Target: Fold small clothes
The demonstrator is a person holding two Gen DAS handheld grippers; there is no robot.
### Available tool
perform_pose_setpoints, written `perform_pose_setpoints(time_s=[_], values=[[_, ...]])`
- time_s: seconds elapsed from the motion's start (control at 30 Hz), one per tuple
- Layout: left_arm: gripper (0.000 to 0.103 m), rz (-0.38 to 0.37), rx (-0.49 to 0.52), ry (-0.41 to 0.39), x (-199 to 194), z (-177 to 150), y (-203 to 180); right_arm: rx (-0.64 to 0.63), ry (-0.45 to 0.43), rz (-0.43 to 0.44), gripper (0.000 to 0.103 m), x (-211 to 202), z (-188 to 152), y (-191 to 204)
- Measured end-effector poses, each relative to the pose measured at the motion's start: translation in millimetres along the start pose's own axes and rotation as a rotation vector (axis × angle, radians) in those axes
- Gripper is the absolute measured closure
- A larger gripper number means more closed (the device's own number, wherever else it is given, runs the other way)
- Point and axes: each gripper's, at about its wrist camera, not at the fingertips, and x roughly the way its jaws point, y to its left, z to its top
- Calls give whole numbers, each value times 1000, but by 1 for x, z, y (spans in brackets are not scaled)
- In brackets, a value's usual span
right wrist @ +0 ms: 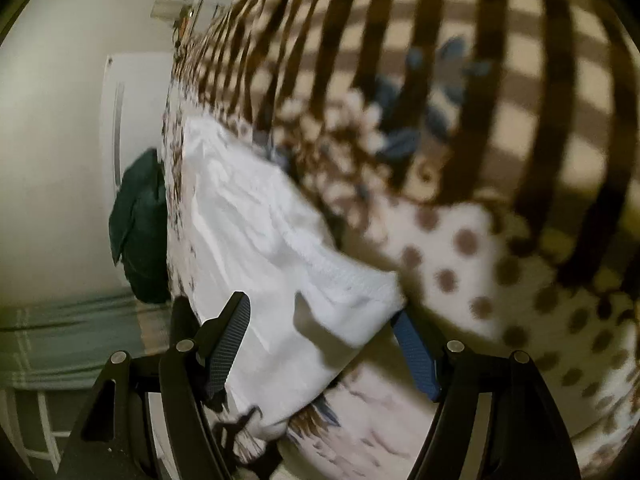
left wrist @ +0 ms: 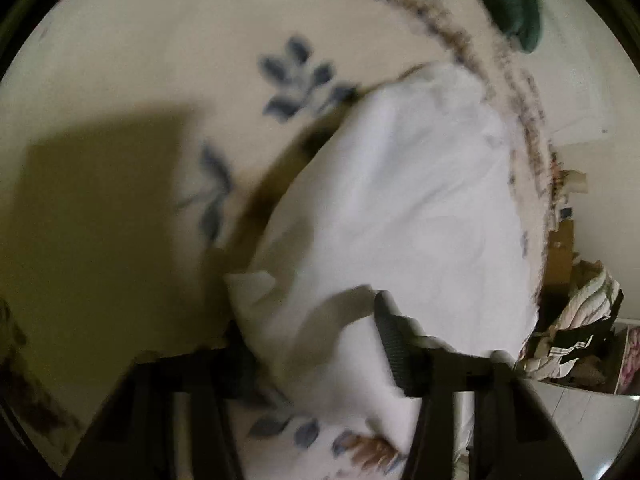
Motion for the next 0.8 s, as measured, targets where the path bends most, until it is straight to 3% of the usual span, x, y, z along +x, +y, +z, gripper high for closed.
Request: perform_pose_setpoints(time_s=[0.03,0.07,0.1,0.17,0.3,0.33,0.4,0.47,0.53,0.8], values=[[94,-13,8,-4,-2,1,-1,-9,11,-15,46,5,1,5],[94,-30,24,-19,-8,2,-4,-19,23,-29,74,8,1,7],[94,-31,45,-41,-14,1,-5,-26,33,-33,89,10,1,8],[95,-47,93,-77,-29,0,-6,-43,25,-64,95,9,1,13],[89,-41,63,-2,-9,3,12,-71,24,-119,95,11,-1,16],[85,-57,42,13,-3,5,17,-66,39,-118,90,15,1,15],[74,-112,1,23,3,10,22,-15,79,-92,72,21,5,6],[57,-175,-30,16,3,12,24,25,83,-25,45,22,6,-5],[52,-199,-40,-4,5,15,23,32,58,38,39,28,9,-7],[51,-115,43,-5,7,19,0,-11,-47,167,36,55,17,6]])
